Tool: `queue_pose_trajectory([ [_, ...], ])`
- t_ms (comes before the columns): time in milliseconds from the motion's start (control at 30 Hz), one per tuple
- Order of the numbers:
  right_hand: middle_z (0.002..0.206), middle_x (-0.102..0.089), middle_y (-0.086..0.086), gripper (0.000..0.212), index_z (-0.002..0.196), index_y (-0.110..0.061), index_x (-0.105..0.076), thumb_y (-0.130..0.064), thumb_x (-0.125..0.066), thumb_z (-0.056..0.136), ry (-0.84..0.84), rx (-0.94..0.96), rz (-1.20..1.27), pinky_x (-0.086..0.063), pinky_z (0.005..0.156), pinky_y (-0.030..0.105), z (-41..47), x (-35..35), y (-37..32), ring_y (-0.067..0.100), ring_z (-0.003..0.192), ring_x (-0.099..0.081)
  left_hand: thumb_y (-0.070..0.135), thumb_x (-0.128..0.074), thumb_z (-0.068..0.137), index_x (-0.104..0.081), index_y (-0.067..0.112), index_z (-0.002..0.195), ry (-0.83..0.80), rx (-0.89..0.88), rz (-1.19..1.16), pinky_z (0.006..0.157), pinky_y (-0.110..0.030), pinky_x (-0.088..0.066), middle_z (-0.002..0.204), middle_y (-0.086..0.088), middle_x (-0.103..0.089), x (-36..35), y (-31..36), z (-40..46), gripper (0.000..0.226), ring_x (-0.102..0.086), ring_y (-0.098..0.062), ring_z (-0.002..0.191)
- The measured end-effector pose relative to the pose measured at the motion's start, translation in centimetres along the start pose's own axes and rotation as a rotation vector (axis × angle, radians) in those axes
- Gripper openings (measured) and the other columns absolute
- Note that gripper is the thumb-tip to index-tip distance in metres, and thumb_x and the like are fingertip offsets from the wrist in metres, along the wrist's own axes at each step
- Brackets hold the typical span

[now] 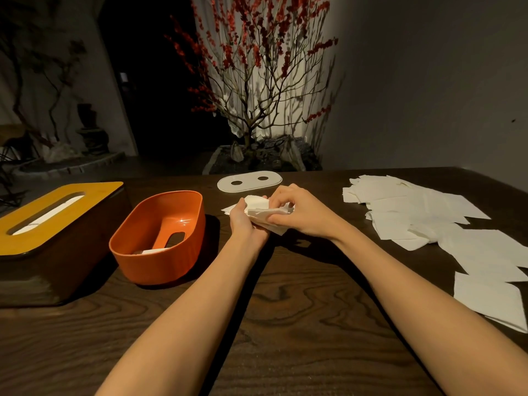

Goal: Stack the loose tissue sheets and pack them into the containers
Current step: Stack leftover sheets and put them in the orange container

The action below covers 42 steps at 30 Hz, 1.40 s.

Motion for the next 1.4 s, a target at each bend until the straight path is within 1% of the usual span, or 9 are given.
queue_pose_trajectory([
  [67,0.095,-0.057,-0.014,0.007,0.085,-0.014,-0.07,-0.021,-0.07,0.085,-0.004,0.005,0.011,-0.032,0.076,0.011,-0.1,0.2,-0.3,-0.009,0.092,-0.043,0.039,-0.039,0.1,-0.054,0.0,0.11,0.001,-0.01,-0.044,0.089,-0.048,-0.046,0.123,-0.02,-0.057,0.4,0.5,0.8,0.043,-0.057,-0.034,0.107],
  [167,0.093,-0.059,-0.01,0.014,0.092,-0.005,-0.07,-0.018,-0.066,0.088,-0.024,-0.011,0.042,-0.036,0.073,0.006,-0.3,0.8,-0.4,-0.012,0.084,-0.048,0.037,-0.047,0.096,-0.053,0.002,0.126,-0.029,-0.041,-0.074,0.093,-0.048,-0.047,0.121,-0.019,-0.06,1.0,1.2,1.5,0.047,-0.059,-0.033,0.108],
  [333,0.094,-0.058,0.02,0.023,0.098,0.006,-0.06,-0.017,-0.056,0.095,0.049,-0.098,0.264,-0.042,0.075,0.028,-0.8,1.9,0.2,0.015,0.08,-0.052,0.036,-0.053,0.091,-0.055,-0.002,0.114,-0.21,-0.009,0.07,0.102,-0.054,-0.04,0.11,-0.027,-0.062,0.7,1.0,0.8,0.045,-0.059,-0.04,0.103],
  [533,0.1,-0.063,-0.009,0.01,0.102,-0.023,-0.062,-0.022,-0.053,0.097,0.043,-0.178,0.325,-0.049,0.082,0.022,-1.1,2.4,0.9,0.003,0.094,-0.059,0.049,-0.05,0.092,-0.06,0.01,0.118,-0.375,0.079,0.312,0.081,-0.042,-0.054,0.108,-0.018,-0.066,0.3,0.1,0.6,0.048,-0.064,-0.031,0.095],
  [733,0.102,-0.065,0.011,0.021,0.112,-0.019,-0.054,-0.019,-0.061,0.092,0.12,-0.211,0.226,-0.054,0.086,0.035,-0.6,1.6,1.2,0.021,0.099,-0.064,0.066,-0.04,0.09,-0.08,0.012,0.088,-0.419,0.116,0.39,0.076,-0.04,-0.058,0.099,-0.014,-0.072,-0.1,-0.8,0.3,0.066,-0.071,-0.027,0.085],
  [833,0.098,-0.066,0.004,0.023,0.111,-0.017,-0.054,-0.018,-0.063,0.09,0.145,-0.213,0.232,-0.054,0.082,0.035,-0.6,1.1,1.5,0.019,0.095,-0.065,0.051,-0.056,0.086,-0.074,0.013,0.102,-0.401,0.084,0.45,0.08,-0.04,-0.056,0.1,-0.014,-0.071,-0.1,-0.8,0.0,0.045,-0.069,-0.028,0.088],
  [967,0.106,-0.059,0.0,0.025,0.112,-0.023,-0.054,-0.024,-0.064,0.089,0.191,-0.255,0.129,-0.049,0.085,0.032,-0.4,0.8,2.6,0.017,0.098,-0.057,0.019,-0.054,0.088,-0.061,0.01,0.106,-0.391,0.07,0.475,0.081,-0.041,-0.053,0.091,-0.014,-0.071,-0.3,-0.8,-0.2,0.022,-0.066,-0.027,0.087],
  [1167,0.136,-0.051,0.004,0.036,0.134,-0.015,-0.05,-0.028,-0.045,0.101,0.193,-0.379,0.01,-0.036,0.094,0.023,-0.6,0.7,5.0,0.015,0.122,-0.048,0.017,-0.051,0.08,-0.052,0.005,0.101,-0.288,0.058,0.307,0.092,-0.04,-0.045,0.088,-0.011,-0.058,0.9,0.8,1.2,0.024,-0.058,-0.023,0.084],
  [1400,0.157,-0.027,0.002,0.046,0.149,-0.016,-0.03,-0.02,-0.035,0.104,-0.11,-0.341,-0.285,-0.02,0.118,0.035,0.4,-1.7,6.9,0.017,0.144,-0.023,0.016,-0.047,0.082,-0.049,0.007,0.096,-0.209,0.033,0.264,0.087,-0.036,-0.046,0.075,-0.009,-0.05,1.4,1.7,2.2,0.016,-0.05,-0.018,0.066],
])
Point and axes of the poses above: each hand's wrist, its own z-axis towards the middle knuckle, its own x-axis out of the back of the hand, y = z × x, the point moved 3 cm from there along z, towards the middle knuckle
